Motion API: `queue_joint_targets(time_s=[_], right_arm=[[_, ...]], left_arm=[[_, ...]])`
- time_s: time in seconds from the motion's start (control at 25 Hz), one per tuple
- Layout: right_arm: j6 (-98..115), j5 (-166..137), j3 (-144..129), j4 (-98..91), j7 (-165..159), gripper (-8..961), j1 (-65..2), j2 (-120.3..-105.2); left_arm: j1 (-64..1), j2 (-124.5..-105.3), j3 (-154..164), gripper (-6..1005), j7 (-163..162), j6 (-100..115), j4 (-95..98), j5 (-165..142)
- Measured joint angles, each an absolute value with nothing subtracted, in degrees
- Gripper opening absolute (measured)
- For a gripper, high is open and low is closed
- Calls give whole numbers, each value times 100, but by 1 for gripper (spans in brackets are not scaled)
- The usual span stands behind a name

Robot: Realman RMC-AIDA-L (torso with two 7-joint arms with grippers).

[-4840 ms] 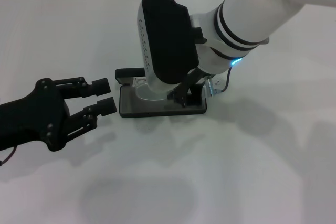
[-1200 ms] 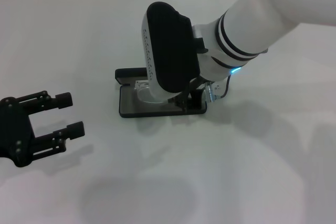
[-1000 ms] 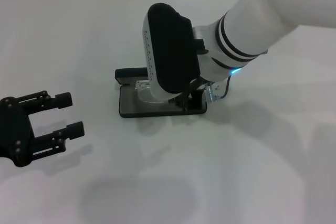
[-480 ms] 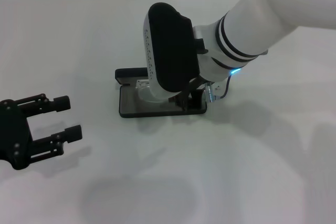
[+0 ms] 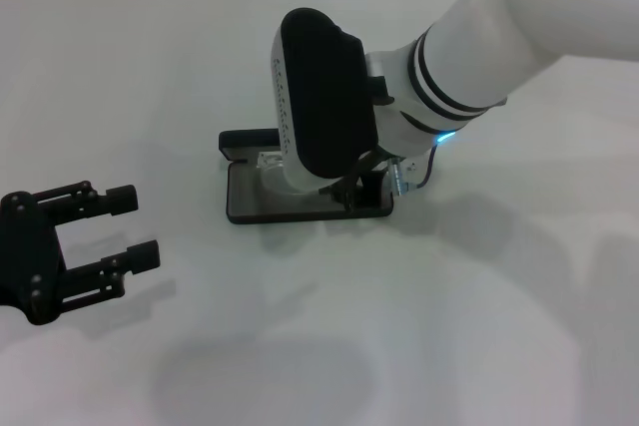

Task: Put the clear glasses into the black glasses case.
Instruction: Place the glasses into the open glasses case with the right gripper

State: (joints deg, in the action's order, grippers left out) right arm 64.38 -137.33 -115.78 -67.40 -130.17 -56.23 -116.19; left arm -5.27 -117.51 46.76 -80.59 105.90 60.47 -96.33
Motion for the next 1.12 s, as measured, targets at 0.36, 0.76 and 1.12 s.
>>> queue_joint_targets(time_s=[0.36, 0.76, 1.12], right_arm=[[6291, -13729, -11591, -6663, -13017, 145, -5625, -11619], [6333, -13707, -11624, -6659, -13017, 162, -5644, -11619], [6330, -13632, -11722, -6629, -13019, 177, -5666, -11619]], left_arm=[[-530, -11760, 4676, 655, -8054, 10580, 6047, -9633], [-536, -11760, 4676, 656, -8051, 10561, 6047, -9633], [-545, -11760, 4676, 657, -8050, 10555, 6047, -9633]])
